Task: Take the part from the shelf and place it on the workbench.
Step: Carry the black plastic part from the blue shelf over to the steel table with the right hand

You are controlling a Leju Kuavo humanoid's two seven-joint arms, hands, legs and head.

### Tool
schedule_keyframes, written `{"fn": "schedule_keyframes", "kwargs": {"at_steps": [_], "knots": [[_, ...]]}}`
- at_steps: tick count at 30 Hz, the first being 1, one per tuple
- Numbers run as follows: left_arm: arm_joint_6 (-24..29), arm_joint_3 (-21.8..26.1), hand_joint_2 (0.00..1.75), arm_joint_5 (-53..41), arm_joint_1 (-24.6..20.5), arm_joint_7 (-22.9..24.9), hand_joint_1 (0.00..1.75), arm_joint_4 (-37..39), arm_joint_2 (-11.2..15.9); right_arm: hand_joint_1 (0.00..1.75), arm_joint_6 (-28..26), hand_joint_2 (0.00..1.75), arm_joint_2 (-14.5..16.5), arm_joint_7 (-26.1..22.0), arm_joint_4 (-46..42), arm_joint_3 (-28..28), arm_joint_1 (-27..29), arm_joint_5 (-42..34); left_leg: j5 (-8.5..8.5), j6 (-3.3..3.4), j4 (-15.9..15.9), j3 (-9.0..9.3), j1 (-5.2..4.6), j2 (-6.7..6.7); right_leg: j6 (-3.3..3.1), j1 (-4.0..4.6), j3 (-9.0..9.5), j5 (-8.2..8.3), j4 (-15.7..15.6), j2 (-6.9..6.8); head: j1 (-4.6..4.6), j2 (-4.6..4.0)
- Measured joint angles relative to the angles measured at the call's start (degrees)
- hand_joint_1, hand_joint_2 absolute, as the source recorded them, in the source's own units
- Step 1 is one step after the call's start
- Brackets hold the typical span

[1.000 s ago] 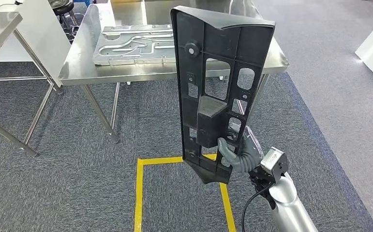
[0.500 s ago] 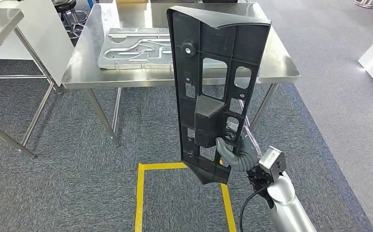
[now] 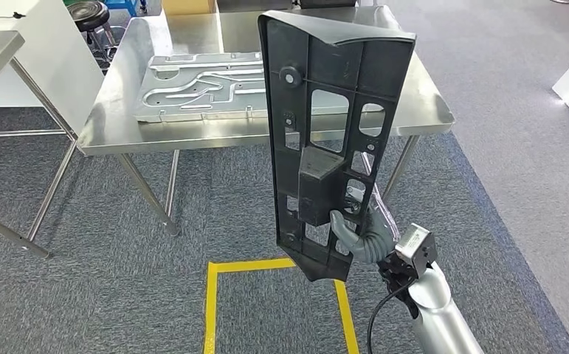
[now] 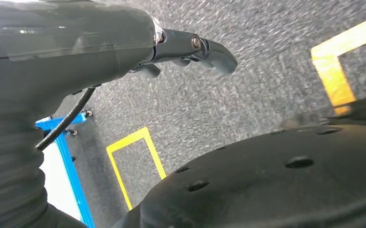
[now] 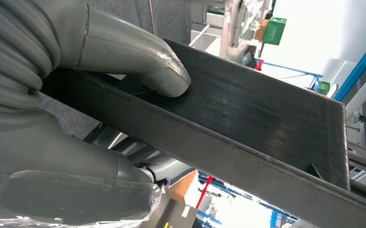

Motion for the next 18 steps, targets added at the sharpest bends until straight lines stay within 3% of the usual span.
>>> {"fn": "schedule_keyframes", "kwargs": {"at_steps": [2, 5, 7, 9, 11, 12, 13, 14, 16, 18], "knots": [[0.0, 0.0, 1.75, 0.0, 0.0, 0.0, 0.0, 0.0, 0.1, 1.75, 0.0, 1.75, 0.0, 0.0, 0.0, 0.0, 0.0, 0.0, 3.33, 0.66, -6.0, 1.8, -0.28, 0.11, 0.48, 0.12, 0.95, -0.91, 0.0, 0.12, 0.01, 0.0], [0.0, 0.0, 1.75, -0.2, 0.1, 0.1, 0.0, 0.0, 0.1, 1.75, 0.0, 1.75, 0.0, 0.0, -0.2, 0.0, 0.2, 0.0, 3.51, 1.82, -7.6, 2.63, -0.37, 0.01, 1.55, 0.27, 1.49, -1.43, 0.5, 0.28, 0.0, 0.0], [0.0, 0.0, 1.75, -0.3, 0.1, 0.1, 0.0, 0.0, 0.0, 1.75, 0.0, 1.75, 0.0, 0.0, -0.3, 0.0, 0.2, 0.0, 3.51, 2.38, -7.9, 3.53, -0.17, 0.0, 2.13, 0.2, 0.91, -1.96, 2.6, 0.21, 0.0, 0.0], [0.0, 0.0, 1.75, -0.4, 0.1, 0.1, 0.0, 0.0, 0.0, 1.75, -0.1, 1.75, 0.0, -0.1, -0.3, -0.1, 0.2, 0.0, 3.09, 2.76, -8.2, 4.32, -0.02, 0.06, 2.66, 0.0, -2.37, -4.03, 8.2, 0.08, 0.01, 0.0], [0.0, 0.0, 1.75, -0.4, 0.2, 0.1, 0.0, 0.0, 0.0, 1.75, -0.1, 1.75, 0.0, -0.1, -0.4, -0.2, 0.5, -0.1, 2.42, 2.9, -8.2, 4.88, 0.0, 0.02, 3.15, -0.17, -7.31, -6.55, 14.9, -0.01, 0.01, 0.0], [0.0, 0.0, 1.75, -0.4, 0.2, 0.1, 0.0, 0.0, 0.0, 1.75, -0.1, 1.75, 0.0, -0.1, -0.4, -0.2, 0.7, -0.1, 2.02, 2.9, -8.2, 5.28, 0.01, -0.05, 3.32, -0.27, -9.08, -6.87, 16.5, -0.04, 0.01, 0.0], [0.0, 0.0, 1.75, -0.4, 0.2, 0.1, 0.0, 0.0, 0.0, 1.75, -0.1, 1.75, 0.0, -0.1, -0.4, -0.2, 0.9, -0.1, 1.56, 2.84, -8.2, 5.84, 0.01, -0.14, 3.36, -0.34, -9.89, -6.02, 16.1, -0.05, 0.01, 0.0], [0.0, 0.0, 1.75, -0.4, 0.2, 0.1, 0.0, 0.0, 0.0, 1.75, -0.1, 1.75, 0.0, -0.1, -0.4, -0.2, 1.0, -0.1, 1.04, 2.73, -8.2, 6.55, 0.01, -0.21, 3.27, -0.4, -9.65, -3.97, 13.6, -0.06, 0.01, 0.0], [0.0, 0.0, 1.75, -0.4, 0.4, 0.1, 0.0, 0.0, 0.0, 1.75, -0.1, 1.75, 0.0, -0.1, -0.3, -0.2, 1.0, -0.1, -0.11, 2.34, -8.2, 8.04, -0.02, -0.27, 2.79, -0.31, -7.74, 1.58, 6.0, -0.08, 0.01, 0.0], [0.0, 0.0, 1.75, -0.4, 0.4, 0.1, 0.0, 0.0, -0.1, 1.75, 0.0, 1.75, 0.0, -0.2, -0.3, -0.2, 1.0, -0.2, -0.99, 1.73, -8.4, 8.82, -0.11, -0.31, 2.14, 0.04, -6.61, 4.24, 1.8, -0.06, 0.03, 0.0]]}}
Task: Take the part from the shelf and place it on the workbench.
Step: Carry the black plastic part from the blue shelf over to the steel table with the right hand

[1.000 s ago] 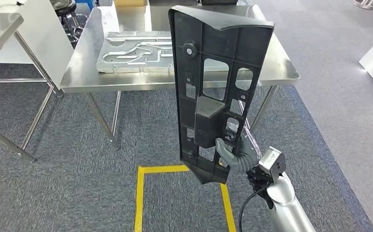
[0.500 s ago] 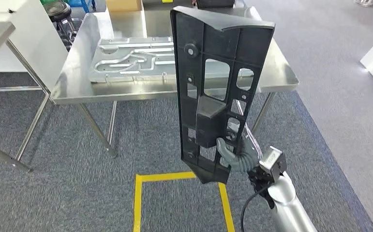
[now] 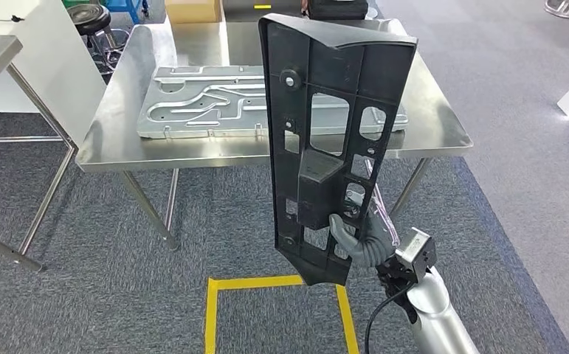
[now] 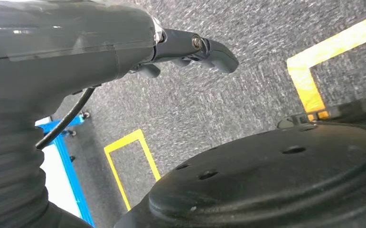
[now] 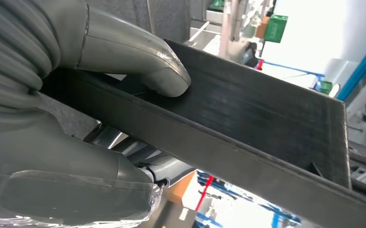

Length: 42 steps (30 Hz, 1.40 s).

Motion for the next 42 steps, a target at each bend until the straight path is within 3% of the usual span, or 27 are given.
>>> {"fn": "schedule_keyframes", "kwargs": {"at_steps": [3, 5, 8, 10, 11, 13, 15, 16, 18, 20, 23, 25, 26, 29, 31, 35, 36, 39, 40, 41, 42], "knots": [[0.0, 0.0, 1.75, 0.0, 0.0, 0.0, 0.0, 0.0, 0.0, 1.75, 0.0, 1.75, 0.0, -0.2, 0.0, 0.0, -0.1, -0.2, -0.13, -1.03, 0.5, 0.45, -0.03, 0.01, -1.22, 0.04, 0.93, -0.17, -1.0, 0.13, 0.0, 0.0], [0.1, 0.0, 1.75, 0.0, 0.0, 0.0, 0.0, 0.0, 0.1, 1.75, 0.0, 1.75, 0.0, -0.3, 0.0, -0.1, -0.3, -0.2, -0.78, -1.52, 3.7, -0.91, 0.0, 0.11, -1.97, -0.18, 2.2, -0.65, -1.5, 0.14, -0.02, 0.0], [0.1, 0.0, 1.75, 0.0, -0.4, 0.0, 0.0, 0.0, 0.1, 1.75, 0.0, 1.75, 0.0, -0.4, 0.0, -0.1, -0.4, -0.3, -4.52, -2.0, 14.0, -7.89, 0.12, 0.19, -2.4, -0.19, 3.62, -1.81, -1.7, 0.11, -0.03, 0.0], [0.1, 0.0, 1.75, 0.0, -0.5, -0.1, 0.0, 0.0, 0.1, 1.75, 0.1, 1.75, 0.0, -0.4, 0.0, -0.1, -0.3, -0.2, -5.58, -2.26, 16.4, -11.01, 0.14, 0.22, -2.39, -0.16, 4.8, -2.82, -1.7, 0.14, -0.04, 0.0], [0.0, 0.0, 1.75, 0.0, -0.6, -0.1, 0.0, 0.0, 0.1, 1.75, 0.1, 1.75, 0.0, -0.4, 0.0, -0.1, -0.2, -0.2, -4.38, -2.26, 14.7, -11.17, 0.14, 0.25, -2.35, -0.16, 5.57, -3.38, -1.7, 0.17, -0.04, 0.0], [0.0, 0.0, 1.75, 0.0, -0.5, -0.1, 0.0, 0.0, 0.2, 1.75, 0.1, 1.75, 0.0, -0.4, 0.0, -0.1, -0.2, -0.3, 1.56, -1.85, 7.6, -9.68, 0.11, 0.41, -2.11, -0.12, 7.12, -4.58, -1.7, 0.22, -0.03, 0.0], [0.0, 0.0, 1.75, 0.0, -0.4, -0.1, 0.0, 0.0, 0.2, 1.75, 0.1, 1.75, 0.0, -0.5, 0.1, -0.1, -0.2, -0.3, 5.8, -1.18, 2.2, -8.47, -0.11, 0.62, -1.6, 0.02, 7.94, -5.58, -1.6, 0.35, -0.02, 0.0], [0.0, 0.0, 1.75, 0.0, -0.5, -0.1, 0.0, 0.0, 0.2, 1.75, 0.1, 1.75, 0.0, -0.5, 0.1, -0.1, -0.2, -0.3, 6.59, -0.78, 1.1, -8.31, -0.21, 0.68, -1.24, 0.08, 8.08, -5.84, -1.4, 0.41, -0.02, 0.0], [0.0, 0.0, 1.75, 0.0, -0.5, -0.1, 0.0, 0.0, 0.1, 1.75, 0.1, 1.75, 0.0, -0.5, 0.1, -0.1, -0.2, -0.3, 6.38, -0.08, 0.8, -7.77, -0.19, 0.56, -0.63, 0.13, 8.15, -5.96, -0.9, 0.41, -0.03, 0.0], [0.0, 0.0, 1.75, -0.1, -0.5, -0.1, 0.0, 0.0, 0.1, 1.75, 0.0, 1.75, 0.0, -0.5, 0.0, -0.1, -0.3, -0.3, 6.09, 0.54, 0.4, -6.84, -0.04, 0.53, -0.08, 0.08, 6.94, -6.1, 2.0, 0.29, -0.03, 0.0], [0.0, 0.0, 1.75, -0.1, -0.4, -0.1, 0.0, 0.0, 0.0, 1.75, 0.0, 1.75, 0.0, -0.6, 0.0, -0.1, -0.2, -0.4, 5.18, 1.07, 0.3, -5.8, 0.02, 0.52, 0.76, -0.15, 0.61, -9.45, 11.5, 0.11, -0.02, 0.0], [0.0, 0.0, 1.75, -0.1, -0.4, -0.1, 0.0, 0.0, 0.0, 1.75, 0.0, 1.75, 0.0, -0.6, 0.0, -0.1, 0.1, -0.3, 4.39, 1.09, 0.3, -5.04, 0.0, 0.35, 0.86, -0.26, -2.92, -11.17, 14.7, 0.05, -0.02, 0.0], [0.0, 0.0, 1.75, -0.1, -0.3, 0.0, 0.0, 0.0, 0.0, 1.75, 0.0, 1.75, 0.0, -0.6, 0.0, -0.1, 0.2, -0.3, 3.93, 1.06, 0.3, -4.46, -0.01, 0.26, 0.78, -0.27, -3.33, -10.33, 13.7, 0.03, -0.02, 0.0], [0.0, 0.0, 1.75, -0.1, -0.2, 0.0, 0.0, 0.0, 0.0, 1.75, 0.0, 1.75, 0.0, -0.6, 0.0, -0.1, 0.2, -0.3, 2.49, 0.72, 0.2, -2.57, -0.07, 0.13, 0.0, 0.06, -0.59, -2.39, 3.2, -0.01, -0.02, 0.0], [0.0, 0.0, 1.75, -0.1, -0.1, 0.0, 0.0, 0.0, -0.1, 1.75, 0.0, 1.75, 0.0, -0.6, 0.0, -0.1, 0.1, -0.3, 1.91, 0.23, 0.0, -2.0, -0.11, 0.08, -0.72, 0.5, 0.48, 0.23, -0.9, 0.02, -0.01, 0.0], [0.0, 0.0, 1.75, -0.2, -0.1, -0.1, 0.0, 0.0, -0.1, 1.75, -0.1, 1.75, 0.0, -0.6, -0.1, -0.1, 0.0, -0.3, 1.52, -0.88, 2.0, -2.12, -0.19, 0.09, -1.89, 0.18, 1.95, 0.08, -2.1, 0.05, -0.01, 0.0], [-0.1, 0.0, 1.75, -0.2, -0.1, -0.2, 0.0, 0.0, -0.1, 1.75, -0.1, 1.75, 0.0, -0.6, -0.1, -0.1, 0.0, -0.2, 0.69, -1.18, 4.4, -3.36, -0.15, 0.14, -2.13, 0.04, 2.51, -0.07, -2.2, 0.04, -0.01, 0.0], [-0.5, 0.0, 1.75, -0.1, -0.3, -1.1, 0.0, 0.0, 0.0, 1.75, -0.2, 1.75, 0.0, -0.7, -0.1, -0.1, 0.1, 0.1, -3.55, -1.95, 14.8, -9.85, 0.16, 0.22, -2.45, -0.11, 3.55, -0.88, -2.3, 0.0, -0.02, 0.0], [-0.6, 0.0, 1.75, -0.1, -0.3, -1.3, 0.0, 0.0, 0.0, 1.75, -0.4, 1.75, 0.0, -0.7, -0.1, -0.2, 0.2, 0.4, -4.03, -2.1, 16.3, -11.33, 0.25, 0.23, -2.41, -0.14, 3.92, -1.22, -2.3, 0.01, -0.02, 0.0], [-0.7, 0.0, 1.75, -0.1, -0.4, -1.3, 0.0, 0.0, 0.1, 1.75, -0.6, 1.75, 0.0, -0.7, -0.1, -0.2, 0.2, 0.7, -3.3, -2.21, 16.0, -11.89, 0.34, 0.25, -2.32, -0.19, 4.36, -1.58, -2.3, 0.04, -0.02, 0.0], [-0.8, 0.0, 1.75, -0.1, -0.4, -1.2, 0.0, 0.0, 0.2, 1.75, -0.8, 1.75, 0.0, -0.6, -0.1, -0.3, 0.0, 1.0, -1.2, -2.3, 13.6, -11.44, 0.44, 0.29, -2.18, -0.27, 4.87, -1.98, -2.2, 0.08, -0.02, 0.0]]}}
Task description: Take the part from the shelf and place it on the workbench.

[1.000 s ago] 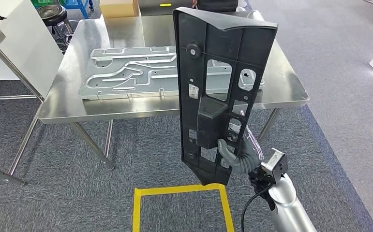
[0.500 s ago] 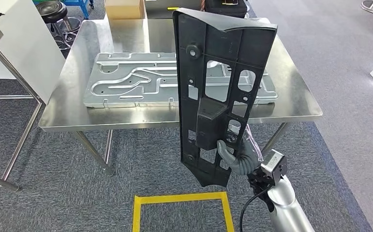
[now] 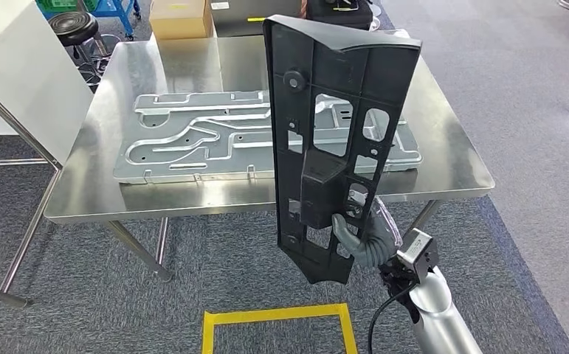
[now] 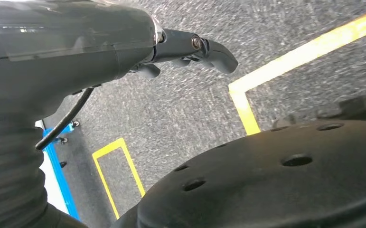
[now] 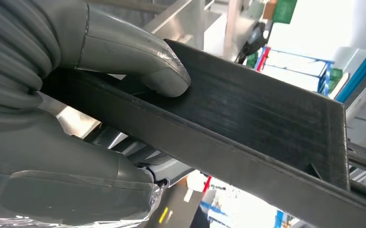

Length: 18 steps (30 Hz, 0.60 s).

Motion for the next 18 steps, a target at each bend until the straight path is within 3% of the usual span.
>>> {"fn": "schedule_keyframes", "kwargs": {"at_steps": [2, 4, 7, 9, 12, 13, 14, 15, 18], "knots": [[-0.1, 0.0, 1.75, 0.0, 0.1, 0.3, 0.0, 0.0, 0.1, 1.75, -0.4, 1.75, -0.1, 0.1, 0.0, -0.5, -1.0, 0.8, 5.25, -0.2, -7.6, 2.39, 0.15, 0.19, 0.51, -0.09, 0.82, -0.8, 0.2, 0.15, 0.0, 0.0], [-0.2, 0.0, 1.75, 0.0, 0.1, 0.5, 0.0, 0.0, 0.1, 1.75, -0.8, 1.75, -0.5, 0.3, 0.0, -1.2, -2.7, 1.5, 7.12, 0.33, -12.3, 3.72, 0.11, 0.4, 1.14, 0.0, 0.81, -1.3, 0.6, 0.34, 0.0, 0.0], [-0.1, 0.0, 1.75, 0.0, 0.0, 0.5, 0.0, 0.0, 0.0, 1.75, -0.8, 1.75, -1.5, 1.2, 0.3, -2.4, -6.4, 2.0, 7.31, 2.11, -12.7, 3.66, 0.0, 0.25, 2.16, 0.11, 0.33, -1.85, 0.9, 0.32, 0.01, 0.0], [0.0, 0.0, 1.75, 0.1, 0.0, 0.5, 0.0, 0.0, -0.1, 1.75, -0.2, 1.75, -2.3, 2.4, 1.4, -2.9, -10.4, 2.5, 7.3, 2.63, -12.8, 3.79, 0.02, 0.25, 2.72, -0.04, -0.76, -3.52, 3.5, 0.07, 0.01, 0.0], [0.2, 0.0, 1.75, 0.1, 0.0, 0.2, 0.0, 0.0, -0.2, 1.75, 0.9, 1.75, -3.8, 4.7, 5.6, -3.0, -19.2, 3.0, 7.11, 3.17, -12.8, 3.88, -0.34, 0.57, 3.12, -0.13, -6.61, -8.08, 14.3, -0.15, 0.01, 0.0], [0.2, 0.0, 1.75, 0.1, 0.1, 0.1, 0.0, 0.0, -0.2, 1.75, 1.0, 1.75, -4.3, 5.4, 7.3, -3.0, -21.9, 3.0, 7.03, 3.33, -12.8, 3.96, -0.47, 0.55, 3.04, -0.07, -8.29, -8.56, 17.0, -0.15, 0.01, 0.0], [0.2, 0.0, 1.75, 0.1, 0.1, 0.0, 0.0, 0.0, -0.2, 1.75, 1.1, 1.75, -4.8, 6.0, 9.1, -2.9, -24.5, 3.0, 6.96, 3.45, -12.8, 4.11, -0.61, 0.43, 2.8, 0.07, -9.1, -7.93, 17.9, -0.14, 0.01, 0.0], [0.3, 0.0, 1.75, 0.1, 0.1, 0.0, 0.0, 0.0, -0.2, 1.75, 0.9, 1.75, -5.1, 6.6, 11.1, -2.7, -27.4, 3.2, 6.89, 3.54, -12.8, 4.28, -0.77, 0.28, 2.39, 0.24, -8.84, -6.24, 16.4, -0.13, 0.01, 0.0], [0.3, 0.0, 1.75, 0.1, 0.2, -0.2, 0.0, 0.0, -0.6, 1.75, -1.3, 1.75, -6.1, 8.2, 18.8, -1.4, -38.5, 6.2, 6.78, 3.63, -12.8, 4.53, -1.31, -0.08, 0.25, 1.27, -4.75, 0.12, 5.1, 0.04, 0.01, 0.0]]}}
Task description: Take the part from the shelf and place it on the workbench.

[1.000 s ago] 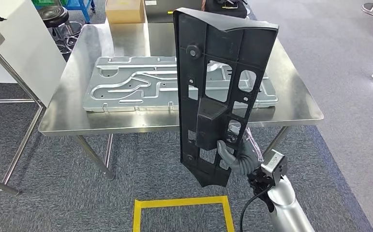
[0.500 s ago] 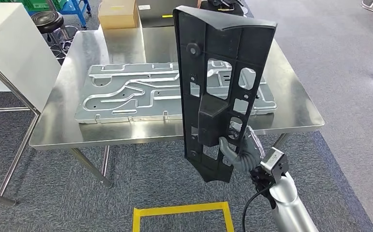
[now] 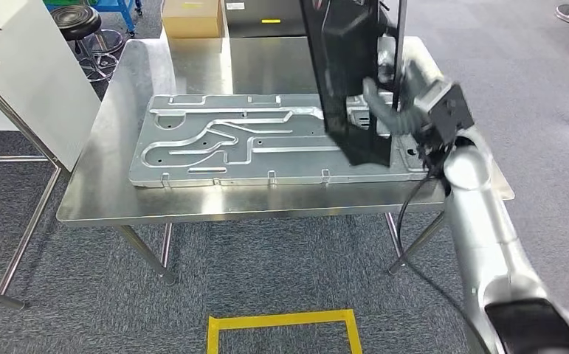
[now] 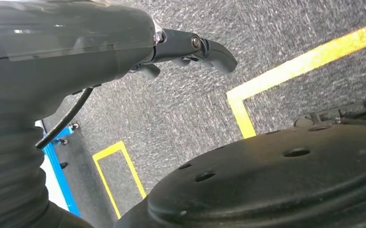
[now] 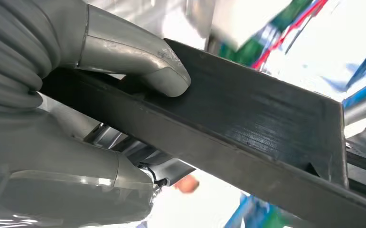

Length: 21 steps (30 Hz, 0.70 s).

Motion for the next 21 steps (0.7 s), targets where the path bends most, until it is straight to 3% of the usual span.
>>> {"fn": "schedule_keyframes", "kwargs": {"at_steps": [2, 6, 10, 11, 12, 14, 16, 19, 21], "knots": [[-0.1, 0.0, 1.75, 0.1, 0.1, -0.2, 0.0, 0.0, -0.2, 1.75, -3.3, 1.75, -0.4, 0.6, 5.4, 1.5, -7.0, 4.5, -0.04, -0.18, 0.0, -0.16, -0.05, -0.13, -0.81, 0.55, 1.25, 1.03, -3.4, -0.01, 0.0, 0.0], [-0.2, 0.1, 1.75, 0.1, 0.2, -0.8, 0.0, 0.0, 0.0, 1.75, -12.1, 1.75, -0.5, 3.0, 15.4, 7.1, -17.3, 20.7, -1.21, -1.29, 1.4, -0.73, -0.14, -0.17, -0.77, -0.23, 2.31, 1.61, -5.2, -0.42, -0.01, 0.0], [-0.6, 0.1, 1.75, -0.2, 0.0, -1.0, 0.0, 0.0, 0.0, 1.75, -18.4, 1.75, 0.0, 5.1, 26.8, 14.7, -23.6, 36.4, -6.51, -3.05, 14.3, -7.22, 0.87, -0.04, -0.83, -0.64, 2.95, 1.55, -5.7, -0.81, -0.02, 0.0], [-0.6, 0.1, 1.75, -0.3, -0.1, -1.0, 0.0, 0.0, 0.1, 1.75, -19.8, 1.75, 0.4, 5.8, 29.7, 16.7, -24.2, 40.1, -6.28, -3.42, 15.5, -8.0, 1.08, -0.01, -0.72, -0.75, 3.13, 1.4, -5.6, -0.82, -0.02, 0.0], [-0.7, 0.1, 1.75, -0.4, -0.2, -1.0, 0.0, 0.0, 0.1, 1.75, -20.8, 1.75, 0.7, 6.3, 32.4, 18.7, -24.5, 43.3, -4.98, -3.77, 14.5, -7.69, 1.25, 0.02, -0.51, -0.92, 3.33, 1.18, -5.5, -0.79, -0.02, 0.0], [-0.8, 0.1, 1.75, -0.7, -0.1, -1.0, 0.0, 0.0, 0.1, 1.75, -22.1, 1.75, 1.5, 7.0, 37.0, 22.1, -24.6, 47.2, -0.99, -4.39, 7.4, -4.49, 1.61, 0.19, 0.12, -1.29, 3.6, 0.46, -4.9, -0.73, -0.01, 0.0], [-0.9, 0.1, 1.75, -0.7, 0.1, -1.0, 0.0, 0.0, 0.1, 1.75, -23.3, 1.75, 2.7, 8.0, 41.0, 24.4, -24.2, 49.3, 0.84, -4.03, 1.6, -1.79, 1.76, 0.2, 0.8, -1.24, 3.29, -0.21, -4.0, -0.54, -0.02, 0.0], [-0.9, 0.1, 1.75, -0.7, 0.1, -1.5, 0.0, 0.0, 0.1, 1.75, -25.7, 1.75, 4.8, 9.8, 45.6, 27.0, -21.6, 51.2, 0.56, -2.44, 0.7, -1.24, 1.66, 0.01, 1.42, -1.0, 3.09, -0.54, -3.7, -0.34, 0.01, 0.0], [-0.8, 0.0, 1.75, -0.8, 0.1, -1.8, 0.0, 0.0, 0.1, 1.75, -27.1, 1.75, 5.9, 11.0, 47.7, 28.3, -19.2, 52.1, 0.49, -1.74, 0.5, -1.07, 1.78, -0.02, 1.9, -1.16, 2.72, -1.6, -2.4, -0.4, 0.01, 0.0]]}}
